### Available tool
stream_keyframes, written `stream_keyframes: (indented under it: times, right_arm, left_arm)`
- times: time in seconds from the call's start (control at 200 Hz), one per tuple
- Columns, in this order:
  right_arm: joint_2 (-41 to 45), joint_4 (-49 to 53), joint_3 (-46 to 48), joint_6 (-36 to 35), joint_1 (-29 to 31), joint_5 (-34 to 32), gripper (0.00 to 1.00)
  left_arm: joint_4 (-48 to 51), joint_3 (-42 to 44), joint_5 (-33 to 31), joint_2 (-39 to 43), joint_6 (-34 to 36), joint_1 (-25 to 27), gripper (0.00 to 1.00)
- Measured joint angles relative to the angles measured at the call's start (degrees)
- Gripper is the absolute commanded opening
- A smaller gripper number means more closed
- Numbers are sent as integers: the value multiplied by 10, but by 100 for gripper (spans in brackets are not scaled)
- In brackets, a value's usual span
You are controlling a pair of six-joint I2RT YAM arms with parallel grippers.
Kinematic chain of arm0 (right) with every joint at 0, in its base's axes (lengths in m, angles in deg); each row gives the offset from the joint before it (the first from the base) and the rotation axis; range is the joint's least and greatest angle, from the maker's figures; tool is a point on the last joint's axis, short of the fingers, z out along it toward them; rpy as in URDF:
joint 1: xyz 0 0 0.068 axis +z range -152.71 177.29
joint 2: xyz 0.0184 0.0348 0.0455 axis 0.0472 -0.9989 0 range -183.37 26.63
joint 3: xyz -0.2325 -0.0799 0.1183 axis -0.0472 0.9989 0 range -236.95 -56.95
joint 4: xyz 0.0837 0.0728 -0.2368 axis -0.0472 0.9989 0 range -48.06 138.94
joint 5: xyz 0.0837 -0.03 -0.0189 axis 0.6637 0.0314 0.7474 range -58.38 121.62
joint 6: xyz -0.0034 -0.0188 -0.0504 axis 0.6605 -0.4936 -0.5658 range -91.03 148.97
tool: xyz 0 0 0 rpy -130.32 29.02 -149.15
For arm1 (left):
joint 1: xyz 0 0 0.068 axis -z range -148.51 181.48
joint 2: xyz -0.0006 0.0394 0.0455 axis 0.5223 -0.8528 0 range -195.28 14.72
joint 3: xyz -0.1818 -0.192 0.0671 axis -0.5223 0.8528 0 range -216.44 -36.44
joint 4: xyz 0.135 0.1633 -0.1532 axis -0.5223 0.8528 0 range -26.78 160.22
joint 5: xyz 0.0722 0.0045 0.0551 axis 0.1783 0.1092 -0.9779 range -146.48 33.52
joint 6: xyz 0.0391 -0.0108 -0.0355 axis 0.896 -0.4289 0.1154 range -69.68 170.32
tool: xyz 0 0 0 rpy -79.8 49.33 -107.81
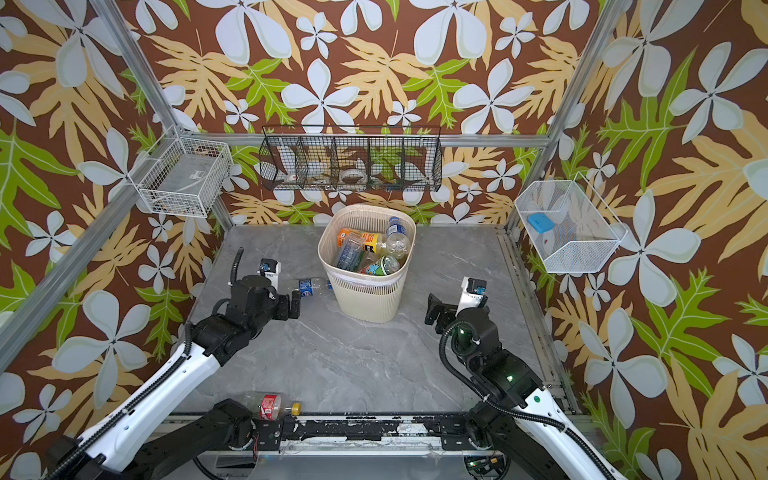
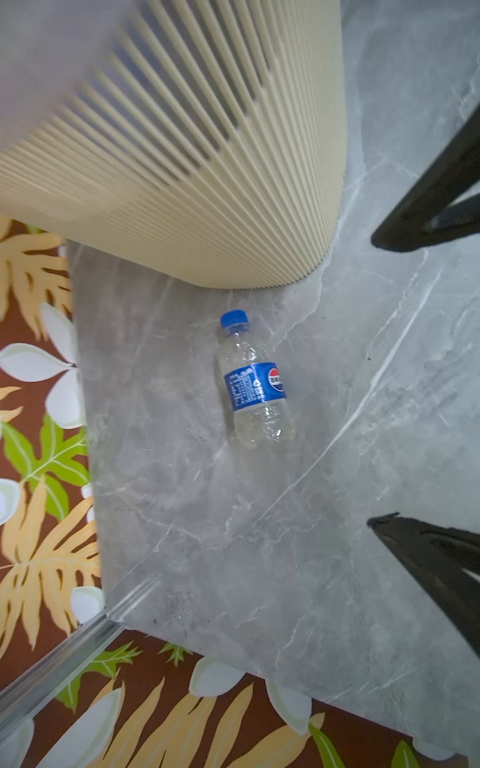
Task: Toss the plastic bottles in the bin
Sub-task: 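Lower the left gripper onto the Pepsi-label water bottle beside the bin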
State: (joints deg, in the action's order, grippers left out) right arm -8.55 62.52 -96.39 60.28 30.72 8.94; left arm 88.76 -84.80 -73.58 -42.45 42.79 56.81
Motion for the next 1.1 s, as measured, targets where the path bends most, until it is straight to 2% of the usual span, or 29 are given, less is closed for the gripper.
stream_keyframes:
  times: [0.235,0.41,0.581,0.791,1.101]
  right_arm:
    - [5,0,0,0,0,0,100]
    - [3,-4,4,0,0,3,100]
    - [-9,-7,3,-1,0,16,100]
    - [-17,-9,2,0,0,32,100]
    - [-2,-9,2,15,0,46,100]
  left_arm:
    - [-3,-13,16,-70,80,-30,100]
    - [-31,-37,72,-124,170,-47,100]
    - [-51,-71,102,-195,226,-72,100]
    - [-64,-94,115,-263,255,-102,100]
    - [-81,-128,118,-348,271,-103,100]
